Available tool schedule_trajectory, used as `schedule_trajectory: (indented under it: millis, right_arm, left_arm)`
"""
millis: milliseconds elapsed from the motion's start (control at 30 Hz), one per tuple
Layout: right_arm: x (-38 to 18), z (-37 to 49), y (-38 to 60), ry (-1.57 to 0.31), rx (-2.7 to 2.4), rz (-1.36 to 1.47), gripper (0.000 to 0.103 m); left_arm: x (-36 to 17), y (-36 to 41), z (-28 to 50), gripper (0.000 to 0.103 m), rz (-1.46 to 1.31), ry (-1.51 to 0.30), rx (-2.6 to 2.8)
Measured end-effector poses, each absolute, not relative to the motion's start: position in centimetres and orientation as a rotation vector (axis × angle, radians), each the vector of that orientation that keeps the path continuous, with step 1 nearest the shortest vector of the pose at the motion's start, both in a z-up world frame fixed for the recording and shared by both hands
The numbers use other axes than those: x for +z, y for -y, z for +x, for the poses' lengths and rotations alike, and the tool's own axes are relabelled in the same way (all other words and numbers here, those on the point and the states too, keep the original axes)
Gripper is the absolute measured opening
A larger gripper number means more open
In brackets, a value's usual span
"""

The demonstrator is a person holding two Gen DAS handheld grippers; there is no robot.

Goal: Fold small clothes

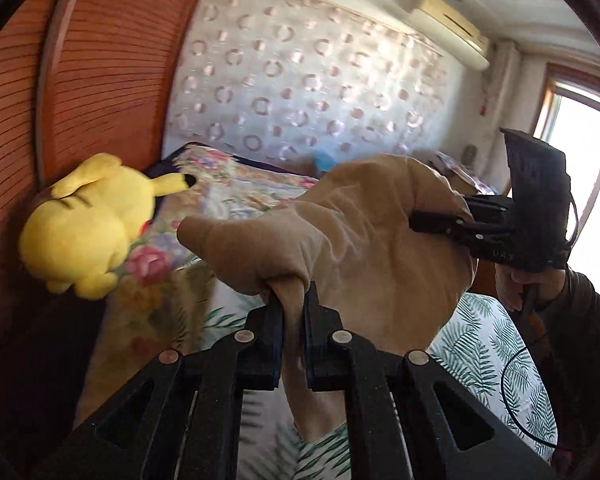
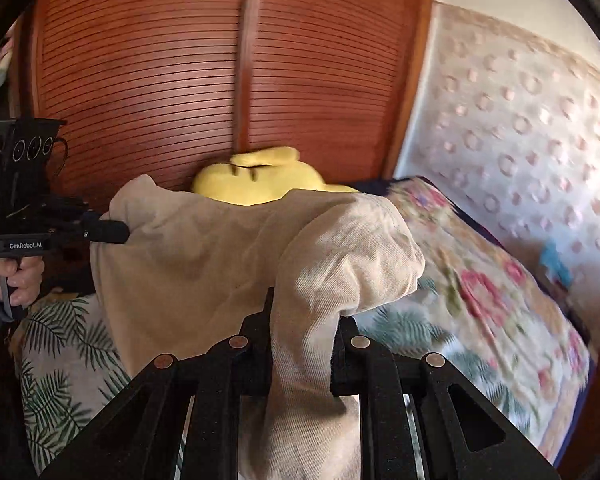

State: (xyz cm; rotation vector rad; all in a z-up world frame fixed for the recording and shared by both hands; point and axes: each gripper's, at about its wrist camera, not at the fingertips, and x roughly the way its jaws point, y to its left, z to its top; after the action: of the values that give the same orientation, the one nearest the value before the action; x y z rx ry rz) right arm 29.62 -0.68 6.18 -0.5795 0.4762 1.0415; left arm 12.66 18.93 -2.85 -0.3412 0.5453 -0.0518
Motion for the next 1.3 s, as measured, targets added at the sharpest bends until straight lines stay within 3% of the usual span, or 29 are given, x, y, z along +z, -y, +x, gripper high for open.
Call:
schedule_trajectory:
  millis: [467,633,833,967,1033,1300]
  right_arm:
    - [0.6,37.5,-11.8,-0.536,1.064,-0.798,0.019]
    - [0.6,38.2,-12.9,-0.51,0.878,-0.696,0.047]
    - [0.9,38.8,-11.2,-0.577,0.804,-0.523,0.048]
    - [0.6,37.1,-9.4,-0.608,0.787,-0.45,0.048]
    - [0.7,36.1,-8.3,-0.612,0.775,-0.416,0.048]
    - [2.7,29.2,0.6,-0.592,0.716,-0.285,0.048]
  left_arm:
    - [-10.1,-22.2,13.9,0.009,-0.356,-0.709,0.076]
    - [-11.2,-22.3,14.3,0.009,-0.355,-0.74,0.101]
    - [-11.4,-22.4,14.5,0.009,-0.348,-0.759,0.127]
    - [-10.9,-22.1,14.3,0.026,-0.308,-0.75,0.145]
    - [-10.4,-21.8,13.7,0.04,-0.296,-0.742,0.128]
    - [-9.6,-19.0,11.8,0.047,-0.259,-0.745,0.049]
